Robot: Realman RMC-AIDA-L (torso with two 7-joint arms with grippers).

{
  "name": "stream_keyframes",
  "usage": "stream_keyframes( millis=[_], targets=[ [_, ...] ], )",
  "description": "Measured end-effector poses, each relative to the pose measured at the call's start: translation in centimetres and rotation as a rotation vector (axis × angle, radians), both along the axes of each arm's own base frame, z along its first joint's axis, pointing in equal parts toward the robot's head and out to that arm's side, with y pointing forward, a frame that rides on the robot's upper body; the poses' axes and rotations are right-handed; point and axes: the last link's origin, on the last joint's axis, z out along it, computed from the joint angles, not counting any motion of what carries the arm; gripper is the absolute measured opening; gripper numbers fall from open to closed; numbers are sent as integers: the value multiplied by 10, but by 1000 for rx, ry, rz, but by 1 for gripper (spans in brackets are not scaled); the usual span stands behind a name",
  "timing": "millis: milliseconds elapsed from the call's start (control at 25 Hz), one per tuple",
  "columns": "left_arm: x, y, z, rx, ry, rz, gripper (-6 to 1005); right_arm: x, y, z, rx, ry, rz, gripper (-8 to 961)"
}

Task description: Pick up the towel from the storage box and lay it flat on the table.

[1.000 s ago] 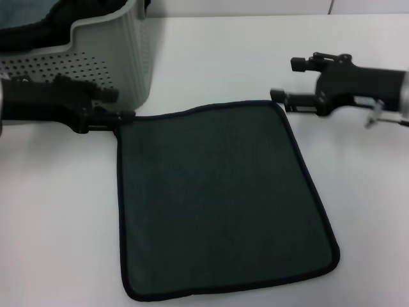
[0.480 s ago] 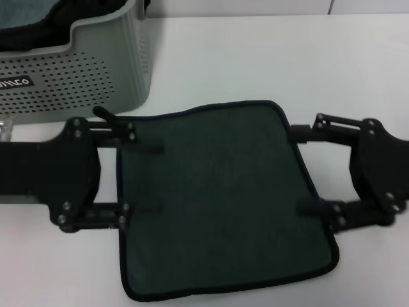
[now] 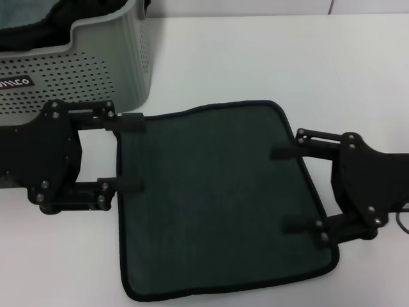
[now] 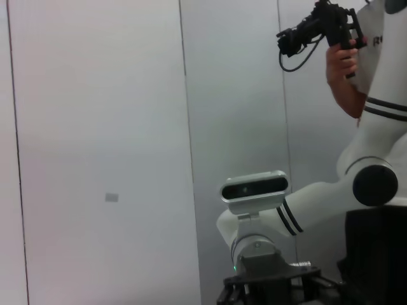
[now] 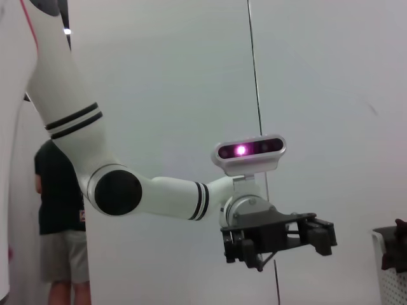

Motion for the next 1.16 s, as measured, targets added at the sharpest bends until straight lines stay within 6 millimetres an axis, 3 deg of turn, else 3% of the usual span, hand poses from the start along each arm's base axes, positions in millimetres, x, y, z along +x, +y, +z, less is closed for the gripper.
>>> stream_keyframes(
  millis=[360, 1160],
  targets=[
    [1, 2, 2, 2, -1, 6, 677, -9, 8, 4, 12, 28, 11, 881],
    [2, 3, 3, 7, -19, 23, 683, -7, 11, 3, 18, 26, -4, 881]
  ],
)
